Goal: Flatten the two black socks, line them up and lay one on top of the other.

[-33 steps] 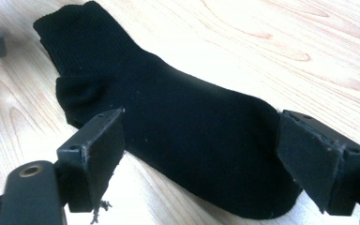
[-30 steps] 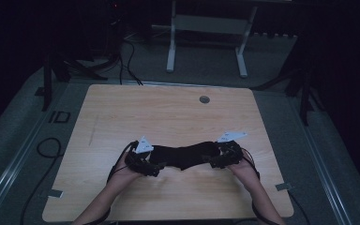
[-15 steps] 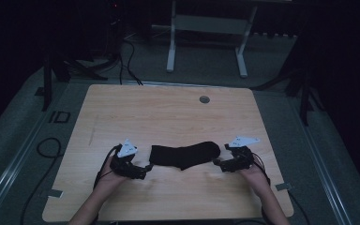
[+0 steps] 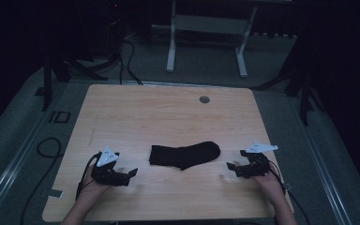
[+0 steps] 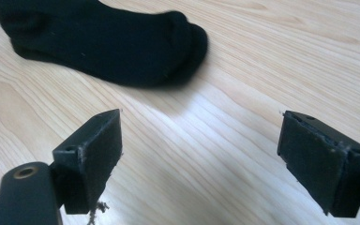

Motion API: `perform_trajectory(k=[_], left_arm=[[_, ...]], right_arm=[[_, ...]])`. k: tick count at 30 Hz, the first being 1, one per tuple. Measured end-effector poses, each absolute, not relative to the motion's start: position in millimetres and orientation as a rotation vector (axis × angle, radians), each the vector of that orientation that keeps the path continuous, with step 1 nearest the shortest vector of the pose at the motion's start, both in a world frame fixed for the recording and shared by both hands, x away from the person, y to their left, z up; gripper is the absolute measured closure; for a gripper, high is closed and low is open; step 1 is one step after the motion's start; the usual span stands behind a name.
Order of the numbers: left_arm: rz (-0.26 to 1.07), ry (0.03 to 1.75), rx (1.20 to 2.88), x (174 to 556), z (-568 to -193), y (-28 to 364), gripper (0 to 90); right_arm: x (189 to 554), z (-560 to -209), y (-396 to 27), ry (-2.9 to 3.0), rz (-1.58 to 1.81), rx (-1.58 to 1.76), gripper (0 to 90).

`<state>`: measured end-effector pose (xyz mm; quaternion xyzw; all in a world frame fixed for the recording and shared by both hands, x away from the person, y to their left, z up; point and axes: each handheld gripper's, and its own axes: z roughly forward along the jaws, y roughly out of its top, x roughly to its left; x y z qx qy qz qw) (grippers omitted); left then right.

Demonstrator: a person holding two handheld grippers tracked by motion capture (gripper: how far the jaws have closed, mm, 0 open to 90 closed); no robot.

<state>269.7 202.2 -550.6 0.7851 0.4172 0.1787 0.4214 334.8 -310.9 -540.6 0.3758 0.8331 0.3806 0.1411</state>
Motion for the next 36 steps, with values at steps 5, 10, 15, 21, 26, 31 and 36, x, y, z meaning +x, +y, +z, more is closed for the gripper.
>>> perform_trajectory(k=[5,10,15,21,26,31,36], left_arm=[[0.453,1.086,1.950,265.5,-552.5,213.8,3.0],[0.446,1.119,1.937,259.9,-554.3,225.6,3.0],[0.453,1.137,1.927,253.1,-555.7,232.9,3.0],[0.452,1.151,1.903,243.7,-557.1,239.5,3.0],[0.455,1.149,1.905,236.1,-558.3,244.4,3.0],[0.460,1.175,1.865,230.1,-557.8,254.6,3.0],[0.485,1.200,1.829,225.9,-556.9,265.3,3.0]], right_arm=[[330.4,-538.0,-322.6,2.380,1.103,1.119,13.8],[323.6,-536.8,-333.6,2.358,1.096,1.140,13.9],[315.5,-535.2,-344.8,2.321,1.107,1.169,13.9],[309.4,-535.5,-351.5,2.298,1.106,1.197,14.1],[299.8,-536.0,-355.7,2.283,1.158,1.224,14.2],[295.4,-538.7,-358.3,2.263,1.134,1.240,14.3],[286.8,-537.9,-360.6,2.247,1.127,1.246,14.3]])
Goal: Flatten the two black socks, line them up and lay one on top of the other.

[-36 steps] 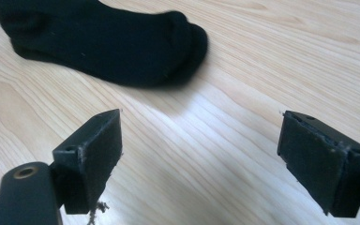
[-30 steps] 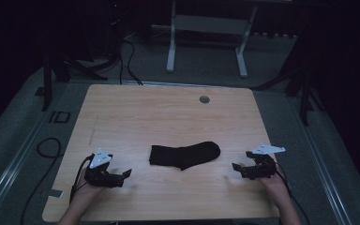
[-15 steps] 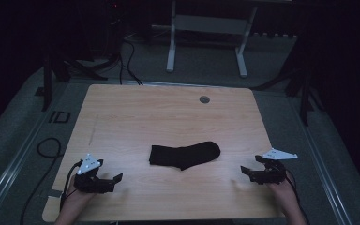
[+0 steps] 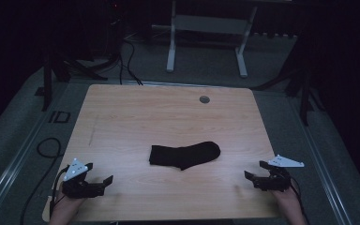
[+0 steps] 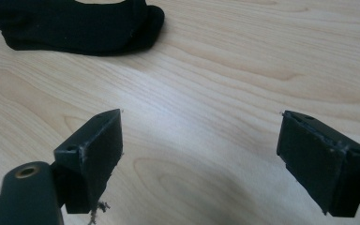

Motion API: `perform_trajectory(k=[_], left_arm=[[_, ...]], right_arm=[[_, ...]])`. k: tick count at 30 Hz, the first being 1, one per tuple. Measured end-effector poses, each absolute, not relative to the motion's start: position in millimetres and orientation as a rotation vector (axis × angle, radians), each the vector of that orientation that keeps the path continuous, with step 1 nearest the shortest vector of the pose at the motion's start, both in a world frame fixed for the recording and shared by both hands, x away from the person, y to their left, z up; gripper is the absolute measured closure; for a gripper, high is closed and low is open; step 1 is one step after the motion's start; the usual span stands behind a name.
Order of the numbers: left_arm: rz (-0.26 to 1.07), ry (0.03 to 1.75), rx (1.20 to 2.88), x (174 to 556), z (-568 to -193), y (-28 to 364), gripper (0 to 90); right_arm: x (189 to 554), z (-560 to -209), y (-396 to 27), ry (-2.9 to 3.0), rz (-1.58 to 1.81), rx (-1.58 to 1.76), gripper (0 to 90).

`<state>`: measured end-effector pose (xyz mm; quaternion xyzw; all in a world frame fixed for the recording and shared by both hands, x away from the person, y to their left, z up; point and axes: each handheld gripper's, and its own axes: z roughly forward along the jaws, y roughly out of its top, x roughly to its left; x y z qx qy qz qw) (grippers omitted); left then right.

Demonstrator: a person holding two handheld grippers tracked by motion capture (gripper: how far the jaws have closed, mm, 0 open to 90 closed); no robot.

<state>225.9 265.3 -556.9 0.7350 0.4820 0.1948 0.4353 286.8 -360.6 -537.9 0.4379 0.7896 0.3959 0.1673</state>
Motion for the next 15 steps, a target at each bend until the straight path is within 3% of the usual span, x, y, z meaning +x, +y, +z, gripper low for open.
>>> perform_trajectory(k=[15], left_arm=[[0.531,1.184,1.741,221.6,-556.9,270.2,3.0]], right_arm=[[283.6,-540.3,-376.3,2.098,1.158,1.329,14.6]])
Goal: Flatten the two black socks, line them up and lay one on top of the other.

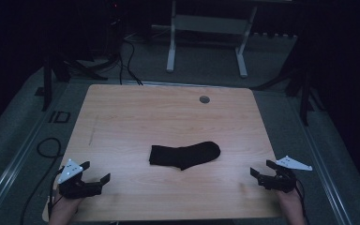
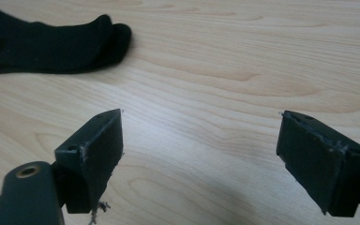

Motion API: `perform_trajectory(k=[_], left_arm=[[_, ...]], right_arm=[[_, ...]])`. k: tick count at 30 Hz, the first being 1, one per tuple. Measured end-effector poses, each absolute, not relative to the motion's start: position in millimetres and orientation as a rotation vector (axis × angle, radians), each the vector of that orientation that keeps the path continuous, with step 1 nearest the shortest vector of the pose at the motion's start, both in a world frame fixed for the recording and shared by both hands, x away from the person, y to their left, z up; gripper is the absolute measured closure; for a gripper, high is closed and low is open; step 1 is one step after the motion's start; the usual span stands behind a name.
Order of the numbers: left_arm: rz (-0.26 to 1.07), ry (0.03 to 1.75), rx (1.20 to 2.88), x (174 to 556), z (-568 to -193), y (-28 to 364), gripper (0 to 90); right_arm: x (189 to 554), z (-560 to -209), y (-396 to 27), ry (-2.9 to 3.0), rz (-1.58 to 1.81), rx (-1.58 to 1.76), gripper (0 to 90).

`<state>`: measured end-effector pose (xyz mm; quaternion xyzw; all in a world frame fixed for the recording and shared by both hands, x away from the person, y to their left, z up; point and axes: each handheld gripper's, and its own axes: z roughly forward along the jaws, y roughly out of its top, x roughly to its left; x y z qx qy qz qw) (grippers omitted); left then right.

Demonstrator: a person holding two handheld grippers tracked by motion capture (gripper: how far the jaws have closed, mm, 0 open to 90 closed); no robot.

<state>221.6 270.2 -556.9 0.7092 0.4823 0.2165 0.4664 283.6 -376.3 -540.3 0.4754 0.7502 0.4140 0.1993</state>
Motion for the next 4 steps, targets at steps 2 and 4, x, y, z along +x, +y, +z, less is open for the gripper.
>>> perform_trajectory(k=[2,4], left_arm=[[0.555,1.180,1.728,220.4,-556.1,269.5,3.0],[0.576,1.177,1.718,219.5,-556.0,269.8,3.0]], right_arm=[[283.3,-541.2,-377.8,2.071,1.158,1.342,14.5],[283.2,-541.5,-378.4,2.061,1.155,1.343,14.5]])
